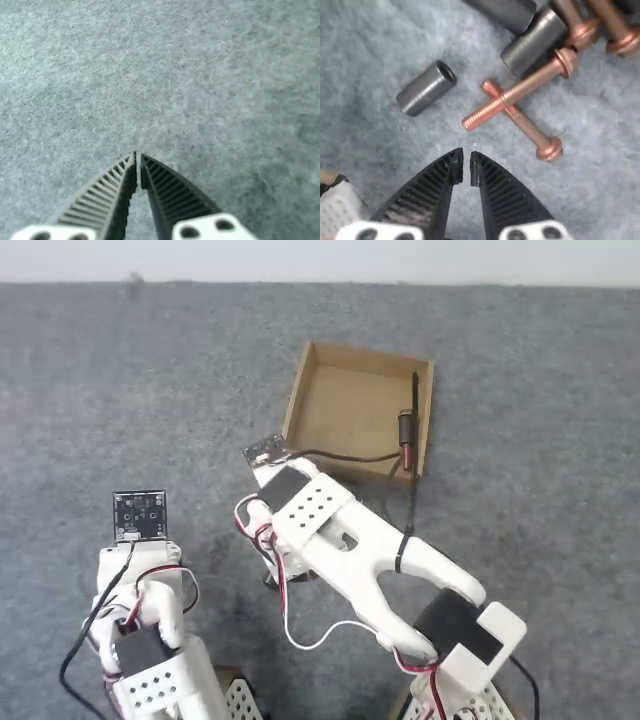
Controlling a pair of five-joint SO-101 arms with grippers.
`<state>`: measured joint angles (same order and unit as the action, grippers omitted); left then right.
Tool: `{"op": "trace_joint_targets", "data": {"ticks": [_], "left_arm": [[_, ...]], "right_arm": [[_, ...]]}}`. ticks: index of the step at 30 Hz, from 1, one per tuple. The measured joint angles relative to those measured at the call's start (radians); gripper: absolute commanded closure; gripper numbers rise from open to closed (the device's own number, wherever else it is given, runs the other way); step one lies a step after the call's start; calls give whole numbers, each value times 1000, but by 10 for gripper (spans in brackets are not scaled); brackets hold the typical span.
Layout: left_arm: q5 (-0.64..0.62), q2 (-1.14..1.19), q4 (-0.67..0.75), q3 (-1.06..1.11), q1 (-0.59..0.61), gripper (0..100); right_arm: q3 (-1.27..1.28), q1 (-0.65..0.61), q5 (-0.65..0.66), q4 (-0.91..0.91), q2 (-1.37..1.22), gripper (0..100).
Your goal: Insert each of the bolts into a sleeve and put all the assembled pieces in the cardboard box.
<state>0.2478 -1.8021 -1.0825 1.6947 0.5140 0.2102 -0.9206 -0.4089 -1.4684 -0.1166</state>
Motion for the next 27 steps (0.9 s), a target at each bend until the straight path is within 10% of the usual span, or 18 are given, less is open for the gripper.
{"op": "trace_joint_targets", "data": {"ticks": [10, 17, 27], "left_arm": [[0, 0, 0, 0, 0, 987], [0, 0, 0, 0, -18, 987], [0, 0, 0, 0, -28, 987]], "right_arm": [[6, -2, -9, 98, 0, 983], [37, -72, -195, 196, 0, 784], [109, -126, -255, 321, 0, 850]]}}
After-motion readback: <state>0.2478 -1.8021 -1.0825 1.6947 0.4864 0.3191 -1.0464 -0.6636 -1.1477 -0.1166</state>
